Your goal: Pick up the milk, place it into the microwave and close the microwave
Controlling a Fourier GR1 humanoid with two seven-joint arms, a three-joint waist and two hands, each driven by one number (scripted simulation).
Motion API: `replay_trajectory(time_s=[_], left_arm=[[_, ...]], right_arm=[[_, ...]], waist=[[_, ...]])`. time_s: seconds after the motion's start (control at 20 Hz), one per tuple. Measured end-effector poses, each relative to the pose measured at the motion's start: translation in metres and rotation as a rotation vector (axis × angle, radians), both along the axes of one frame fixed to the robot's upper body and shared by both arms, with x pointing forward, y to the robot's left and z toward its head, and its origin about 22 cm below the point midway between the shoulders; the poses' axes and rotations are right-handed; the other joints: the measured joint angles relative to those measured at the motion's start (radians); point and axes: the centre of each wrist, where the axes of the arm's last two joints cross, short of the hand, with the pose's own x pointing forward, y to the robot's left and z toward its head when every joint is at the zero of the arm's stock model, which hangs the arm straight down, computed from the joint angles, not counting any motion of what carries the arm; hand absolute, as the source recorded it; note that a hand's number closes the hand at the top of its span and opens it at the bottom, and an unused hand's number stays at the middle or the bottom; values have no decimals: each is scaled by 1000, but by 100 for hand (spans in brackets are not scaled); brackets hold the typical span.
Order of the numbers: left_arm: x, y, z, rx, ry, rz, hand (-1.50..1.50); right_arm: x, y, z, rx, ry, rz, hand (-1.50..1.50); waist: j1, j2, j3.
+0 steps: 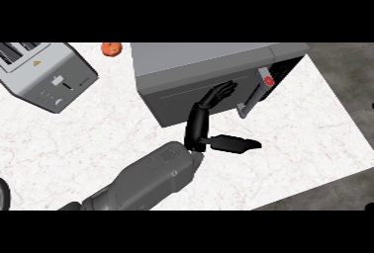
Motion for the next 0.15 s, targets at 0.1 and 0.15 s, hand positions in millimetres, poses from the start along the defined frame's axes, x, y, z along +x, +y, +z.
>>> replay_trajectory(time_s=[0.1,0.15], left_arm=[[0,1,-1,-5,-2,3,-150],[0,1,-1,-7,-1,6,-150]], right_arm=[[3,-3,0,13,10,12,-150],[4,-5,1,17,11,15,-150]], waist=[[-2,0,0],[-4,-1,0]])
